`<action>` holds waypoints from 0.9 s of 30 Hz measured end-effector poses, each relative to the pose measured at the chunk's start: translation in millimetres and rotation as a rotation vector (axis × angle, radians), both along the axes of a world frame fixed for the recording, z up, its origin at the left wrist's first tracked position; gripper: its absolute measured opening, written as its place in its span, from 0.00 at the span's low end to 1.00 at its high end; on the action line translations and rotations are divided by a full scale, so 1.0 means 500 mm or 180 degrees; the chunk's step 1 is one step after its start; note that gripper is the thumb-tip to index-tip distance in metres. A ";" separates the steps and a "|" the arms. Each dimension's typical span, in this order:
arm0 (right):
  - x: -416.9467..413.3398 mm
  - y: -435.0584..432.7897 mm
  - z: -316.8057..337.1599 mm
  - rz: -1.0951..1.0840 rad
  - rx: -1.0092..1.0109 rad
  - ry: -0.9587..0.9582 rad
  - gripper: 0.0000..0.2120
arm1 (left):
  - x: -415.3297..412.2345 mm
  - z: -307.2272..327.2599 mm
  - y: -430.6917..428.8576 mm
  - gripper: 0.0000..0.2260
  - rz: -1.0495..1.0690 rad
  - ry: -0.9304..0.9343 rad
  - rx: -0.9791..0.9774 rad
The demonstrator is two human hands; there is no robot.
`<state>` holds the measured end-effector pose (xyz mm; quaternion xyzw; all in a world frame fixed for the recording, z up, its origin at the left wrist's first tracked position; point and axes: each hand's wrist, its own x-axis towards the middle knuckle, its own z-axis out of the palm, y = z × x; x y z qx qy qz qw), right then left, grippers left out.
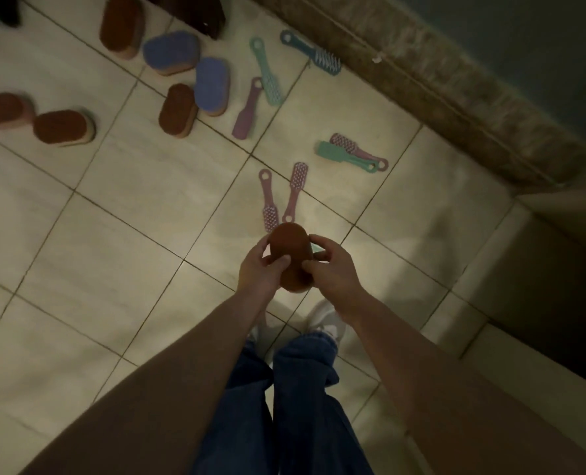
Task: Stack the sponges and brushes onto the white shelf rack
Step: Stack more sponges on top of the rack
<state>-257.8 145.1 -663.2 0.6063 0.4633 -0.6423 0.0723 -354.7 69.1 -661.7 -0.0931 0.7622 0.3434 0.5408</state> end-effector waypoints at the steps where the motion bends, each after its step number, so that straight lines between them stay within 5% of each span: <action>1: -0.011 0.009 0.025 0.0042 -0.0006 0.0014 0.23 | -0.010 0.023 0.003 0.26 0.0007 0.0011 0.0050; 13: -0.229 0.043 0.219 0.0566 0.0152 0.0209 0.22 | -0.187 0.214 -0.006 0.26 0.1025 0.0338 0.0248; 18: -0.346 0.024 0.241 0.0647 0.0169 0.0262 0.13 | -0.286 0.237 -0.034 0.20 0.1324 0.0326 0.0196; 27: -0.557 -0.021 0.252 0.0666 0.0061 0.0266 0.14 | -0.502 0.247 -0.080 0.33 0.0936 0.0097 0.0322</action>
